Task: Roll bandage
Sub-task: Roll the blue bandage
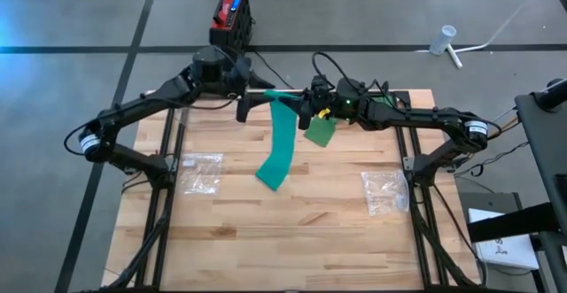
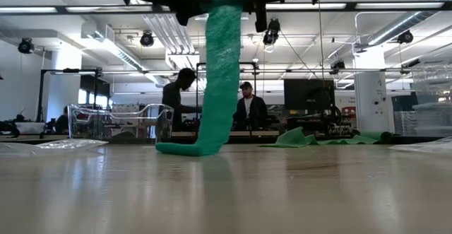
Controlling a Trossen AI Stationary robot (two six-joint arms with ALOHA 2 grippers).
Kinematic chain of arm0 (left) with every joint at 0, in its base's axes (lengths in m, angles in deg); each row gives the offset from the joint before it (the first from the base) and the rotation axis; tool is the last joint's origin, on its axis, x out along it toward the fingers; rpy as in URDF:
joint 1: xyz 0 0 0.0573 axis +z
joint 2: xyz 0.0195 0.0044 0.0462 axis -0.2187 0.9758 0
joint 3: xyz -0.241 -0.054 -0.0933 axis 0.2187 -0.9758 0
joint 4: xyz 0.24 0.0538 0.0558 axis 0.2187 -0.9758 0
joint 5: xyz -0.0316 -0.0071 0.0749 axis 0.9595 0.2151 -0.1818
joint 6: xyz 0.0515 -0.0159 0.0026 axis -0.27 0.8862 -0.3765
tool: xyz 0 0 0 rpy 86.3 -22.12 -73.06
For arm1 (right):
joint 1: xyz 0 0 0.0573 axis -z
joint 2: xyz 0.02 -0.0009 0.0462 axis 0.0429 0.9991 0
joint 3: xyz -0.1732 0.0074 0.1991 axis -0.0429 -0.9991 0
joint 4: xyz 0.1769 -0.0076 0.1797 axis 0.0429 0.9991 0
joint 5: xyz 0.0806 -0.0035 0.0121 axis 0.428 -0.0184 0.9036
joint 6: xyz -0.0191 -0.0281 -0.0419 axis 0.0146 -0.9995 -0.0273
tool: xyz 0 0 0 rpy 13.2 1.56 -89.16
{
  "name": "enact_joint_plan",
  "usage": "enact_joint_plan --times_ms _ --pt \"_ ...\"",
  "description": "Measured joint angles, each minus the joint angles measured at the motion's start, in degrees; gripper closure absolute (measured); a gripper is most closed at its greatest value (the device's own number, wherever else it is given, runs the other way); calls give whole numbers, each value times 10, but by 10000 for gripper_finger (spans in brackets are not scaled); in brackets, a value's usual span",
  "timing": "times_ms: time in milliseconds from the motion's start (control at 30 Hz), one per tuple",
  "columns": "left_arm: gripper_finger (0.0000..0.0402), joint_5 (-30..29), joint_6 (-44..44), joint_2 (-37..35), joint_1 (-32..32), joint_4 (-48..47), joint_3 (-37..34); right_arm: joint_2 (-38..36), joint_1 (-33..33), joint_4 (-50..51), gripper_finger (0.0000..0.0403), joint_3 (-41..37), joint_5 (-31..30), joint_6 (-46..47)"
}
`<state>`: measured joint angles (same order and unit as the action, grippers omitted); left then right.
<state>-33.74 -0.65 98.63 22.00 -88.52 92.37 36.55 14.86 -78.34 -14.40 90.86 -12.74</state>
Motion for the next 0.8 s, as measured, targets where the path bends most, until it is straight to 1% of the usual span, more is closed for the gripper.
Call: enact_joint_plan --times_ms 67,233,333,400,467,567,633,700,800 --pt "249 19 -10 13 1 10 0 0 0 1 365 0 0 -7" --pt "322 31 -52 23 5 30 0 0 0 1 363 -1 0 -31" --pt "376 44 -66 21 7 31 0 -2 0 0 348 -1 19 -39" --pt "390 56 -67 17 10 32 0 -5 0 -2 334 0 29 -40" --pt "381 68 -72 15 11 35 0 -8 -2 -1 319 0 35 -40" --pt "350 68 -73 12 12 34 0 -10 -2 2 301 0 44 -55" --pt "327 68 -69 10 12 34 0 -11 -2 8 298 0 51 -72" --pt "305 67 -59 10 12 34 0 -11 -2 18 310 0 52 -91" --pt "272 71 -46 10 13 33 0 -11 -2 27 353 0 51 -131"
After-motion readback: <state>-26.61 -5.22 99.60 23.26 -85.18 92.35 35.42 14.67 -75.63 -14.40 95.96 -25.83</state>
